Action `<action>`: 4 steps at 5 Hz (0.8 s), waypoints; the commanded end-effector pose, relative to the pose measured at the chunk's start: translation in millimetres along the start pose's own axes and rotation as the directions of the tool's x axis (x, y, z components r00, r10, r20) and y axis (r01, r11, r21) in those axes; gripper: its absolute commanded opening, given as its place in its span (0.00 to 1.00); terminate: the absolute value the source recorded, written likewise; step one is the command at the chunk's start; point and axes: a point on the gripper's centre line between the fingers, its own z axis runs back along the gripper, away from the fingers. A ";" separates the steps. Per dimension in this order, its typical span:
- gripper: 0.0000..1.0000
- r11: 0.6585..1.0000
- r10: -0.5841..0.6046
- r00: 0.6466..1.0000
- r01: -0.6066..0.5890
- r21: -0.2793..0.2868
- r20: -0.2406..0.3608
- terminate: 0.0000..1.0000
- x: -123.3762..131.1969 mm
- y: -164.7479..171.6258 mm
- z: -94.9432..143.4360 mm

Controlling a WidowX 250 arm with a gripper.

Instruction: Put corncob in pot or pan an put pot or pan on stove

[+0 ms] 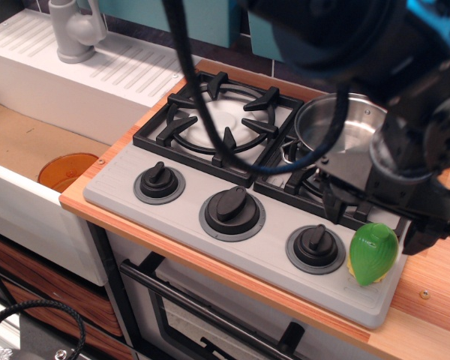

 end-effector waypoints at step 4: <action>0.00 0.998 0.058 0.998 -0.057 -0.016 0.010 0.00 -2.6 -8.3 -16.6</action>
